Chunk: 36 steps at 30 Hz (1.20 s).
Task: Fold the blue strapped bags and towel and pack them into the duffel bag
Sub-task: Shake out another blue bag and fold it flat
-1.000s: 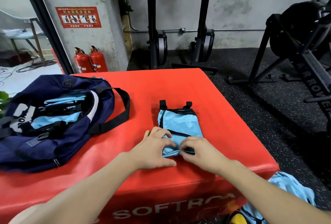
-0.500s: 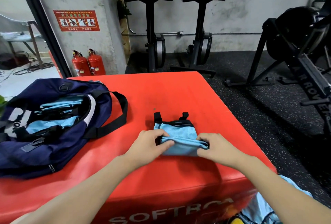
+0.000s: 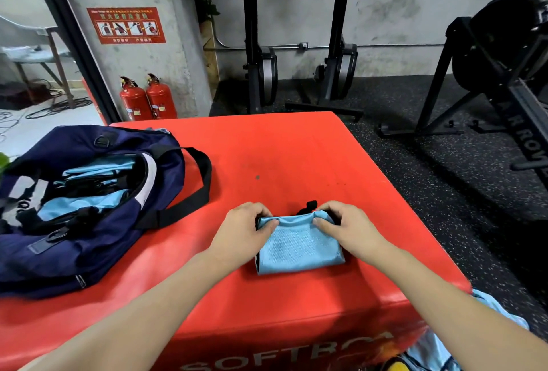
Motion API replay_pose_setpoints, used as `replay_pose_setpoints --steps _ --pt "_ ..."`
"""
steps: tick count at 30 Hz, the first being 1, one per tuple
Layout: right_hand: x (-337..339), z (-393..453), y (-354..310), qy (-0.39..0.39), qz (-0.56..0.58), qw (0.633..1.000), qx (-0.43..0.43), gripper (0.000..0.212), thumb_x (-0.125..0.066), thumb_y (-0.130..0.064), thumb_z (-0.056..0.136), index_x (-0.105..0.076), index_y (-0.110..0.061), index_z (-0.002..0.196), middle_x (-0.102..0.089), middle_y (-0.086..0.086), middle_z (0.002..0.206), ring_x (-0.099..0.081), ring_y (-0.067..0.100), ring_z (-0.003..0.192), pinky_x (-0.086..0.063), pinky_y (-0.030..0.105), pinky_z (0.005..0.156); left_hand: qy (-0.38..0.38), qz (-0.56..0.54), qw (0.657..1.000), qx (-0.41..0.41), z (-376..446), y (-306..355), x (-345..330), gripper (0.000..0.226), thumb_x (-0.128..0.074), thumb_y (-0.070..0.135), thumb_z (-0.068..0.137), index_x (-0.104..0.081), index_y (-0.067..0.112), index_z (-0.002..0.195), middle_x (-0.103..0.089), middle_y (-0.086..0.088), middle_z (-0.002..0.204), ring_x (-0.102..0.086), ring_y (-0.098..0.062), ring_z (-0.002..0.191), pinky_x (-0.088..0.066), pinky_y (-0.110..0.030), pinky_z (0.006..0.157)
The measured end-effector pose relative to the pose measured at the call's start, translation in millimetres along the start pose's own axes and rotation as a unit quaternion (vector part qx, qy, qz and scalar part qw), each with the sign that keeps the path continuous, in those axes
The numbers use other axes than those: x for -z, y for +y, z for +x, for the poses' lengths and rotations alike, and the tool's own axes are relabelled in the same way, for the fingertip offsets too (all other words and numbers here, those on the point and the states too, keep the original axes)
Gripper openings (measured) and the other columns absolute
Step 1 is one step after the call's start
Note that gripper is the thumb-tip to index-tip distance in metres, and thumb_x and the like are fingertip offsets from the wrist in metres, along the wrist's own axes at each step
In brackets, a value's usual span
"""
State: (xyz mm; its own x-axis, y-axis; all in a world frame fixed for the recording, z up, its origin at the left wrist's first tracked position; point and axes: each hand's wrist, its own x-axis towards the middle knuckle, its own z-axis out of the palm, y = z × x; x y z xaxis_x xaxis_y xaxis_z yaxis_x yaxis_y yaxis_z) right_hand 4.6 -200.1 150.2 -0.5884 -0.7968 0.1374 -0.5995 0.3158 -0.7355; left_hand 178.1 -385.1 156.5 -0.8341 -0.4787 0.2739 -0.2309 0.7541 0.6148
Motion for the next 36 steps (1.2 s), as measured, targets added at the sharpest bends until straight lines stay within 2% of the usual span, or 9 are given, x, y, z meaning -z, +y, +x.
replay_pose_setpoints --steps 4,7,13,17,21,28,31,34,36 --pt "-9 5 3 0.04 -0.047 0.998 -0.015 0.016 -0.078 -0.034 0.084 -0.067 -0.033 0.096 -0.067 -0.014 0.09 -0.06 0.003 0.084 -0.042 0.018 0.074 -0.004 0.049 0.999 -0.015 5 -12 -1 0.012 -0.072 0.031 0.086 -0.067 0.034 0.097 -0.055 0.017 0.095 -0.052 -0.006 0.093 -0.04 -0.03 0.085" --pt "-12 7 9 0.047 -0.075 0.996 -0.022 0.024 -0.079 -0.041 0.082 -0.067 -0.029 0.098 -0.062 -0.009 0.09 -0.057 0.005 0.083 -0.042 0.025 0.074 -0.022 0.08 0.991 -0.102 11 -10 3 0.025 -0.07 0.021 0.089 -0.071 0.04 0.104 -0.053 0.022 0.114 -0.041 -0.003 0.114 -0.027 -0.029 0.094" --pt "-11 9 8 0.042 -0.085 0.995 -0.025 0.029 -0.08 -0.044 0.08 -0.066 -0.029 0.1 -0.06 -0.009 0.093 -0.057 0.008 0.084 -0.046 0.03 0.077 -0.208 0.028 0.968 -0.139 26 0 -5 0.034 -0.063 0.012 0.093 -0.077 0.04 0.104 -0.056 0.01 0.134 -0.049 -0.006 0.125 -0.032 -0.031 0.108" --pt "-7 4 6 0.054 -0.116 0.99 -0.056 0.044 -0.077 -0.056 0.078 -0.061 -0.032 0.111 -0.058 -0.014 0.104 -0.06 0.008 0.092 -0.051 0.035 0.083 -0.249 0.047 0.963 -0.087 27 9 -2 0.028 -0.064 0.024 0.094 -0.073 0.043 0.112 -0.056 0.016 0.112 -0.056 0.001 0.099 -0.044 -0.026 0.097" --pt "-8 -4 1 0.087 -0.163 0.98 -0.078 0.047 -0.069 -0.057 0.084 -0.055 -0.031 0.12 -0.054 -0.01 0.107 -0.061 0.016 0.097 -0.05 0.036 0.081 -0.168 0.187 0.968 -0.01 16 26 3 0.027 -0.054 0.035 0.095 -0.067 0.039 0.117 -0.06 0.007 0.11 -0.059 -0.015 0.107 -0.048 -0.032 0.087" --pt "-21 -13 -16 0.035 -0.123 0.985 -0.115 0.052 -0.068 -0.06 0.083 -0.052 -0.029 0.122 -0.062 -0.01 0.101 -0.061 0.017 0.099 -0.05 0.036 0.085 -0.152 0.083 0.982 0.075 -8 39 -10 0.04 -0.053 0.039 0.097 -0.056 0.003 0.079 -0.053 -0.009 0.062 -0.054 -0.03 0.07 -0.037 -0.038 0.064" --pt "-24 -12 -21 0.016 -0.095 0.984 -0.15 0.056 -0.076 -0.053 0.079 -0.054 -0.025 0.121 -0.064 -0.006 0.103 -0.063 0.019 0.097 -0.047 0.031 0.08 -0.17 0.021 0.98 0.097 -14 40 -12 0.022 -0.057 0.042 0.096 -0.062 0.022 0.104 -0.06 -0.005 0.066 -0.061 -0.016 0.069 -0.05 -0.033 0.073" --pt "-23 -10 -24 0.014 -0.031 0.982 -0.185 0.055 -0.086 -0.039 0.074 -0.058 -0.02 0.117 -0.064 -0.002 0.102 -0.061 0.016 0.088 -0.041 0.015 0.064 -0.177 0.025 0.977 0.112 -16 40 -5 0.057 -0.065 0.049 0.09 -0.057 0.021 0.139 -0.056 0.009 0.071 -0.055 -0.001 0.065 -0.039 -0.013 0.059" --pt "-24 -7 -24 0.003 0.01 0.975 -0.222 0.056 -0.091 -0.033 0.066 -0.062 -0.019 0.112 -0.065 -0.002 0.098 -0.062 0.016 0.088 -0.042 0.019 0.065 -0.146 0.084 0.981 0.098 -16 40 2 0.062 -0.067 0.057 0.084 -0.057 0.029 0.138 -0.065 0.007 0.087 -0.061 -0.007 0.079 -0.046 -0.02 0.068"
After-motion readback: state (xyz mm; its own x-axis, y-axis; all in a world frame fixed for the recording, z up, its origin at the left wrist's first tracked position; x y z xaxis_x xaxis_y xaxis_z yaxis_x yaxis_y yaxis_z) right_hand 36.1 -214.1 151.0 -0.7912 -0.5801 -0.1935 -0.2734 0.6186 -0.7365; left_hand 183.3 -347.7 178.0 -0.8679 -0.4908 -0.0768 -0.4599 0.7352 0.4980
